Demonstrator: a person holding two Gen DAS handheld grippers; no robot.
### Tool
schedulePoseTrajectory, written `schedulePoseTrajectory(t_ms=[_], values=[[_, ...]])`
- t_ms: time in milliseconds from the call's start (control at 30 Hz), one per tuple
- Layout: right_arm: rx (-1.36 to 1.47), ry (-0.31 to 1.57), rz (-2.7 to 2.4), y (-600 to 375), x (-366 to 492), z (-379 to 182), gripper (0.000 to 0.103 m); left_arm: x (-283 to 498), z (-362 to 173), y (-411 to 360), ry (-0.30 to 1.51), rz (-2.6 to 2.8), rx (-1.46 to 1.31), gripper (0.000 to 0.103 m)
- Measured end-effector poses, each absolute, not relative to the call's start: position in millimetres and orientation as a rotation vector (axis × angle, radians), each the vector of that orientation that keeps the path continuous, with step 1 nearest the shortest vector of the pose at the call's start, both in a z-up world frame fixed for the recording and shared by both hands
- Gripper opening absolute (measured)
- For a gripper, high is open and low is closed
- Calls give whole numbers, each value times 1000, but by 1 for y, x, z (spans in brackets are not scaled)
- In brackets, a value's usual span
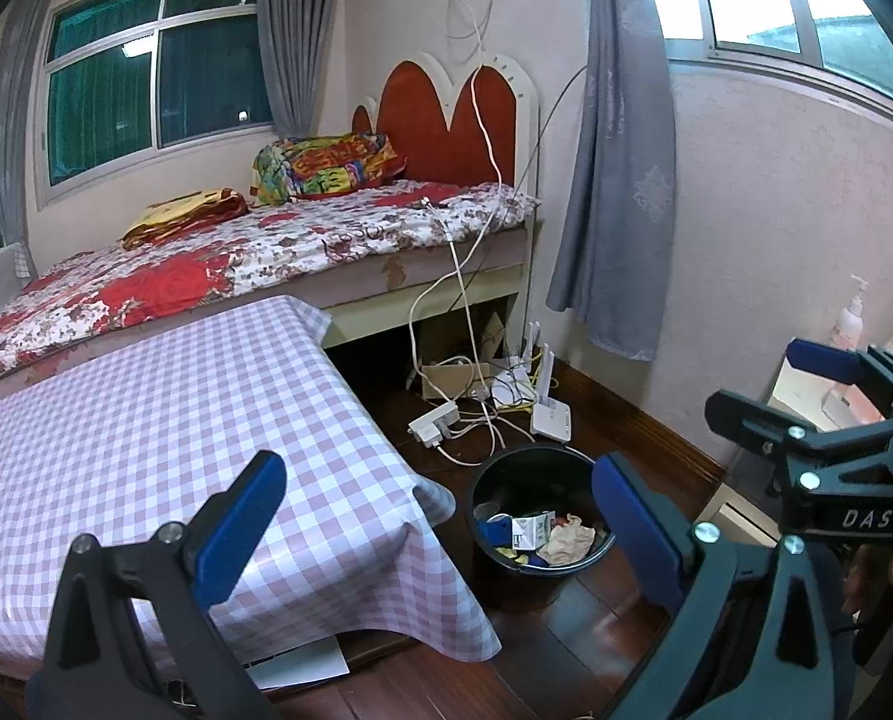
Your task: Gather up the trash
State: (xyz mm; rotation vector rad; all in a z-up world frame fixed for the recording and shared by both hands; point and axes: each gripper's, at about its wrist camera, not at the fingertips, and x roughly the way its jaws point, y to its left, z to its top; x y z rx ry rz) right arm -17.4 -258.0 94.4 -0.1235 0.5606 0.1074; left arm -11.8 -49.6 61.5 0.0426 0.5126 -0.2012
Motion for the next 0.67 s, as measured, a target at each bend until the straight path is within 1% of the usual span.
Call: schedulePoseTrajectory(t_ms=[667], values=[[-122, 571, 103, -257, -19, 89, 103, -12, 59, -44, 510, -256, 26, 102]])
